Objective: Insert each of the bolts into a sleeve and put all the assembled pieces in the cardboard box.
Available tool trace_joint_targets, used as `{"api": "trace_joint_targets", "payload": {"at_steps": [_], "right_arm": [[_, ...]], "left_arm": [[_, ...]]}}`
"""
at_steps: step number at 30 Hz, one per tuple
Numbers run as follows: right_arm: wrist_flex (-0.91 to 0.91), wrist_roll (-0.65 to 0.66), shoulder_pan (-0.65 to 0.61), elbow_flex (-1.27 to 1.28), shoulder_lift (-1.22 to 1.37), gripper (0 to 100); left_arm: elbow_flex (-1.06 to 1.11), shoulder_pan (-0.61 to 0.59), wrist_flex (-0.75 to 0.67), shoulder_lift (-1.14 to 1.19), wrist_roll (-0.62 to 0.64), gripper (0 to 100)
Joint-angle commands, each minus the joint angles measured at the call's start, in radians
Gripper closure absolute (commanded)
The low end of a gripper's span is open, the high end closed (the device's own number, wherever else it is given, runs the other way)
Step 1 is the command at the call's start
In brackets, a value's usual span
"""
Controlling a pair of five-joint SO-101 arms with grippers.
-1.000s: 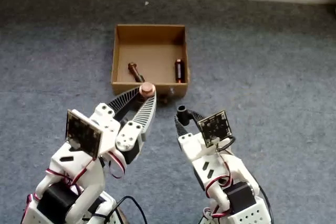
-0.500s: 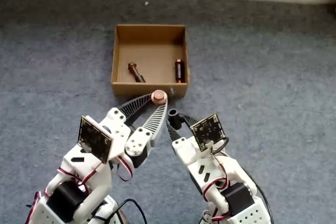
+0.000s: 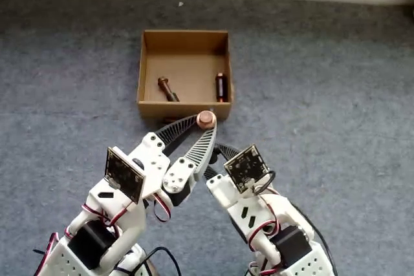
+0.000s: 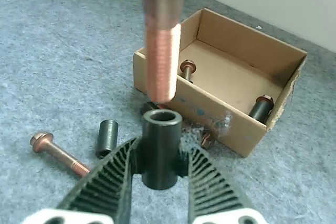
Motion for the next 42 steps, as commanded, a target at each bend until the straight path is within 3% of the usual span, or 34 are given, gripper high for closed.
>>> {"api": "trace_joint_targets", "payload": {"at_steps": [1,19,26,42], "right_arm": [[-0.005,0.011,-0.007,-0.079,-0.018,99.3],[-0.002,0.014,-0.005,-0.159,-0.018,99.3],[-0.002,0.015,-0.012,-0.160,-0.018,99.3],[-0.001,0.015,-0.013,-0.205,-0.018,99.3]], "left_arm": [[-0.007,0.016,-0.029,-0.012,0.014,100],[-0.007,0.010,-0.029,-0.013,0.008,100],[-0.015,-0.061,-0.032,-0.013,0.012,100],[0.018,-0.028,-0.031,-0.012,0.009,100]]}}
